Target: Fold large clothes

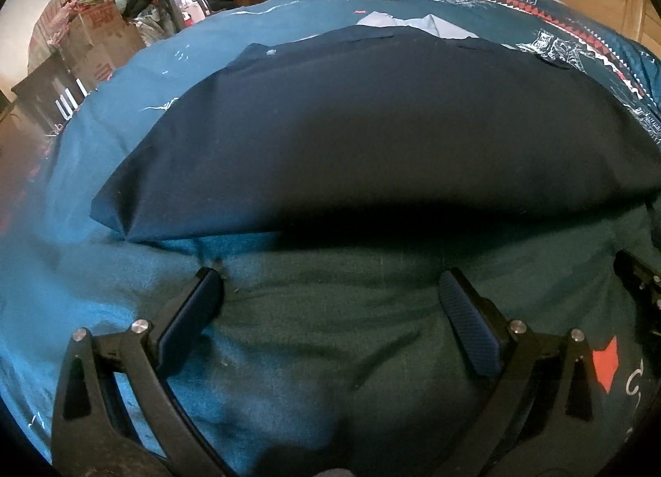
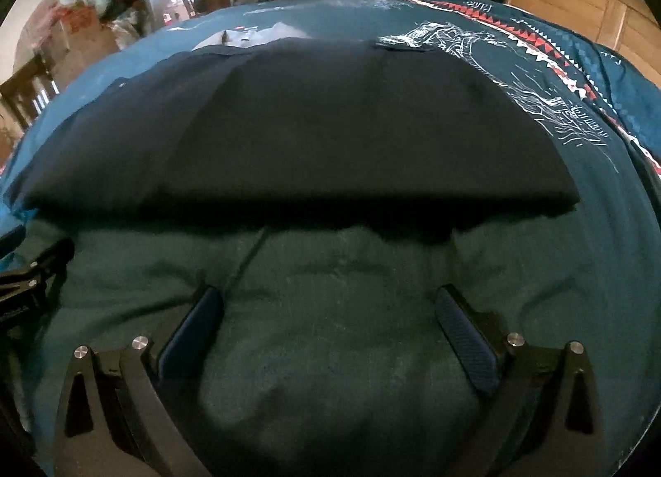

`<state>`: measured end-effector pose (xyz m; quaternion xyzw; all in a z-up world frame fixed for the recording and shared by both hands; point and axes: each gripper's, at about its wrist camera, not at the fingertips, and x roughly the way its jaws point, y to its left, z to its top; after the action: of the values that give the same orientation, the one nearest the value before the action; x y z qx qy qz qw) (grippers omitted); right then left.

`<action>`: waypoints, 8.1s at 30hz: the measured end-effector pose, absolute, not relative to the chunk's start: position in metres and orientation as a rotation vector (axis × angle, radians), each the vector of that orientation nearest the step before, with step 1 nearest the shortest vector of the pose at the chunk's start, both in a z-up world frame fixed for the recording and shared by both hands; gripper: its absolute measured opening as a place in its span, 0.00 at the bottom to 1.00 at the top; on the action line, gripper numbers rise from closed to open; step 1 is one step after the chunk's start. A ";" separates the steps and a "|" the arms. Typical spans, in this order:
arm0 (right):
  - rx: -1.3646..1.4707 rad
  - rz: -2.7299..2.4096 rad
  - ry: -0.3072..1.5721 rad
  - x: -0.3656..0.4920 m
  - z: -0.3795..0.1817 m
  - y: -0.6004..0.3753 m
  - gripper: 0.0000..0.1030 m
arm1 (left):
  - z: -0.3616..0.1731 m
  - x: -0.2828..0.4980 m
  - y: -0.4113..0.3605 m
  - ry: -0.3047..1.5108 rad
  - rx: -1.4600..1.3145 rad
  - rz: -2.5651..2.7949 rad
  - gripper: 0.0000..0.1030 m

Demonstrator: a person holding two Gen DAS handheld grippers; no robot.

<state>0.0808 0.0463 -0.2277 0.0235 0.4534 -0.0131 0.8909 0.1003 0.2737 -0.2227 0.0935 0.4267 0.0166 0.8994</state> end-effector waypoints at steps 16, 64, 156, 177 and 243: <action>0.043 -0.028 0.918 0.079 -0.231 0.048 1.00 | -0.225 0.100 0.276 0.876 0.182 0.029 1.00; 0.029 -0.034 0.917 0.082 -0.227 0.049 1.00 | -0.224 0.101 0.273 0.886 0.179 0.033 1.00; 0.031 0.006 0.954 0.085 -0.228 0.045 1.00 | -0.225 0.104 0.272 0.900 0.145 0.061 1.00; 0.025 0.027 0.944 0.086 -0.227 0.044 1.00 | -0.183 0.083 0.431 0.784 -0.770 -0.162 0.62; -0.011 0.598 1.217 0.372 -0.136 0.264 0.80 | -0.135 0.131 0.310 0.573 -0.107 -0.136 0.10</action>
<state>0.3721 0.2636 -0.1362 -0.0053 0.5628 0.2767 0.7789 0.1307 0.3104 -0.1348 -0.0526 0.2823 -0.0670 0.9555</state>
